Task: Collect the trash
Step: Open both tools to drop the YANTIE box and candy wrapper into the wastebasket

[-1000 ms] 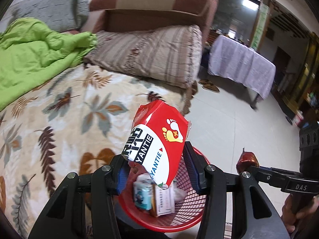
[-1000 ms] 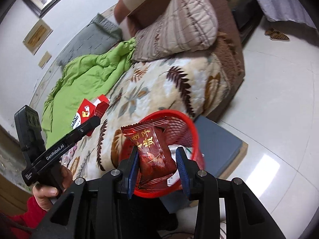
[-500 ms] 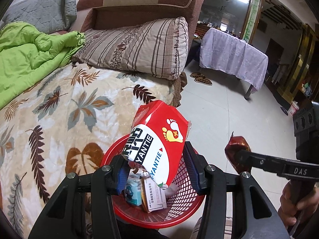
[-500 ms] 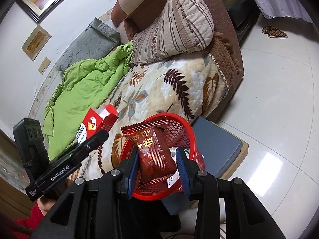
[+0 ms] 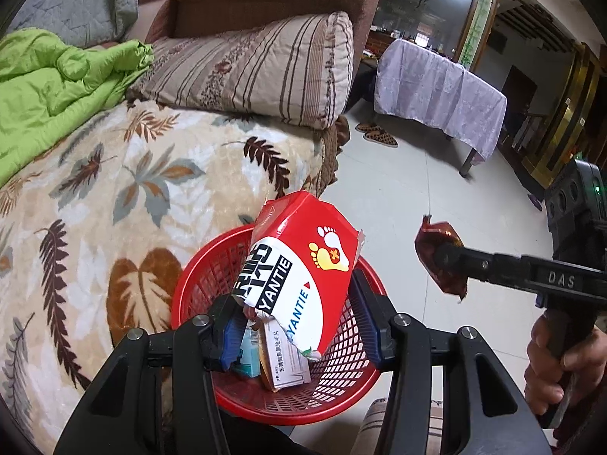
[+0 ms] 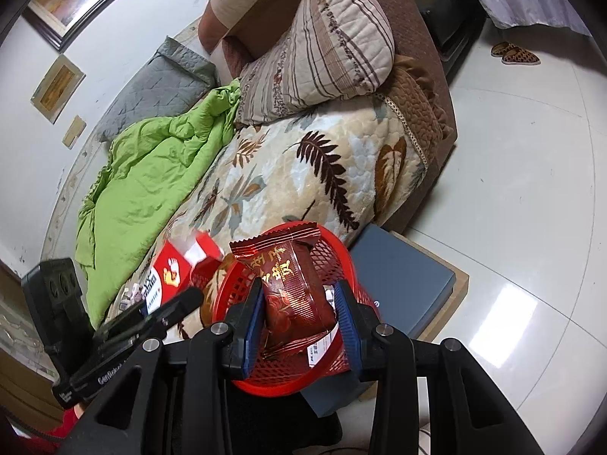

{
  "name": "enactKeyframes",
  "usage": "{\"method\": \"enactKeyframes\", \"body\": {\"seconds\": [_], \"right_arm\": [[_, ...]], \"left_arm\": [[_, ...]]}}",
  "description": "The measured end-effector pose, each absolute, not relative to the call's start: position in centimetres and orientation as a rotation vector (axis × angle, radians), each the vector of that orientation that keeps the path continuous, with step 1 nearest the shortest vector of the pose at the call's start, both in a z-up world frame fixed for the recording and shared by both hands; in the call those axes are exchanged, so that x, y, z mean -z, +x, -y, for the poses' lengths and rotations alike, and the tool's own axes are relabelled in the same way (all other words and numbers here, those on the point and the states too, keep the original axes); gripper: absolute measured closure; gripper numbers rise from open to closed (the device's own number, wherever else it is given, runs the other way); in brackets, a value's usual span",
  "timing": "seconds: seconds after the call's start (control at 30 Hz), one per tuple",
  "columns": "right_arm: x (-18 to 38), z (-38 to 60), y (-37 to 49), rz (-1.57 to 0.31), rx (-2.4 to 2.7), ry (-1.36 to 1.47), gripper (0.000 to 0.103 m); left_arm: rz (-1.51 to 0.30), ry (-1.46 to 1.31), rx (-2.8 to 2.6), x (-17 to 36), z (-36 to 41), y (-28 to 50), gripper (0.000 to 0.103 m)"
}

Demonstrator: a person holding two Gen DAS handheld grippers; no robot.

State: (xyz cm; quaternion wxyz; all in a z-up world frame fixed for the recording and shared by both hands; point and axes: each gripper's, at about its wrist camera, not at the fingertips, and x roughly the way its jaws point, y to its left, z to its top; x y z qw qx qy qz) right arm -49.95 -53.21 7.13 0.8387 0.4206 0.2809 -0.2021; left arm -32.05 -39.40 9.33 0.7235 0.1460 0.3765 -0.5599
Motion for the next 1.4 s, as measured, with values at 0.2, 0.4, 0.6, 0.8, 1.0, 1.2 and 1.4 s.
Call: {"method": "enactKeyframes", "body": {"seconds": [0.2, 0.4, 0.6, 0.8, 1.0, 1.2, 1.4], "right_arm": [[-7.0, 53.8, -48.9, -0.588, 0.419, 0.899, 0.064], [-5.8, 54.3, -46.3, -0.624, 0.381, 0.918, 0.055], [-6.8, 53.8, -45.9, -0.596, 0.369, 0.875, 0.047], [-7.4, 52.3, -45.1, -0.586, 0.294, 0.872, 0.044], [-8.8, 49.8, -42.4, -0.58, 0.178, 0.831, 0.044], [-10.1, 46.7, -38.3, -0.612, 0.074, 0.777, 0.044], [-10.9, 43.5, -34.9, -0.651, 0.005, 0.724, 0.044]], "left_arm": [[-0.869, 0.298, 1.229, -9.1, 40.1, -31.6, 0.052], [-0.867, 0.294, 1.166, -9.2, 39.2, -30.9, 0.033], [-0.869, 0.287, 1.131, -9.9, 37.7, -30.3, 0.03], [-0.853, 0.255, 1.07, -11.2, 34.8, -29.7, 0.03], [-0.827, 0.228, 0.976, -12.8, 31.0, -28.5, 0.03], [-0.808, 0.17, 0.881, -14.0, 26.1, -26.1, 0.03], [-0.805, 0.096, 0.785, -14.0, 20.9, -22.6, 0.03]]}}
